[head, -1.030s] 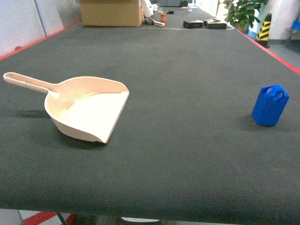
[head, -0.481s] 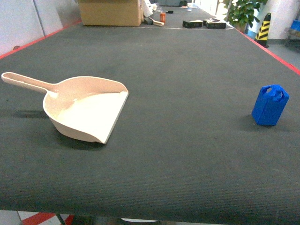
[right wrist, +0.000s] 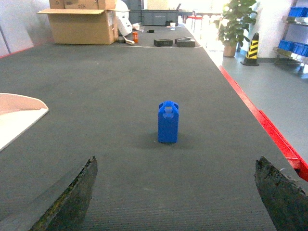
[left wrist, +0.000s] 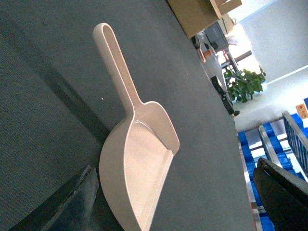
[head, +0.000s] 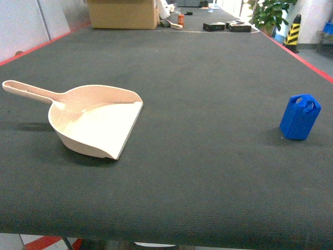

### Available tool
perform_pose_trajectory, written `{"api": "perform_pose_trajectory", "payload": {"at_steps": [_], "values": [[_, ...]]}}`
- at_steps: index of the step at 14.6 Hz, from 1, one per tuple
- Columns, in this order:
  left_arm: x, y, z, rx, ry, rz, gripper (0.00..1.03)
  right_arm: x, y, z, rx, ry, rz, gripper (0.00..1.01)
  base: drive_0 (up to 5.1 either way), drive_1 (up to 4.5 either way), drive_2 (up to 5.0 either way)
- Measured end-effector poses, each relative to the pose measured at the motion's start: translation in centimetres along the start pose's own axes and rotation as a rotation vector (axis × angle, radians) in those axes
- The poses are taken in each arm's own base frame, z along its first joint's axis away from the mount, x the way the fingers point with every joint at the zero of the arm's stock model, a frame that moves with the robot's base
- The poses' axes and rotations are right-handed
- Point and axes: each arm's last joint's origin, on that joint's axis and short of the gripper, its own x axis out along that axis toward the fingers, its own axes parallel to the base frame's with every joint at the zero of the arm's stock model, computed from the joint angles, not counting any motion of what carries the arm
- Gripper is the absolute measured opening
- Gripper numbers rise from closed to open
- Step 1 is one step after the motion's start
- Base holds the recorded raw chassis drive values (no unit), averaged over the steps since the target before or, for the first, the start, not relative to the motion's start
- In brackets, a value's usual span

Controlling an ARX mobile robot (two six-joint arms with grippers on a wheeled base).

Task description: Place part in tray to right shelf

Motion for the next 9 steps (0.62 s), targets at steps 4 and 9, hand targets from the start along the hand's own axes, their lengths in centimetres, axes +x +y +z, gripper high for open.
{"api": "perform_pose_trajectory", "payload": {"at_steps": [4, 9], "values": [[3.7, -0.1, 0.0, 0.081, 0.106, -0.168, 0.98, 0.0, 0.0, 0.0, 0.0, 0.0, 0.0, 0.98, 0.0, 0.0, 0.0], [10.7, 1.6, 0.3, -0.04, 0.091, -0.097, 0.98, 0.0, 0.0, 0.0, 0.0, 0.0, 0.0, 0.98, 0.0, 0.0, 0.0]]}}
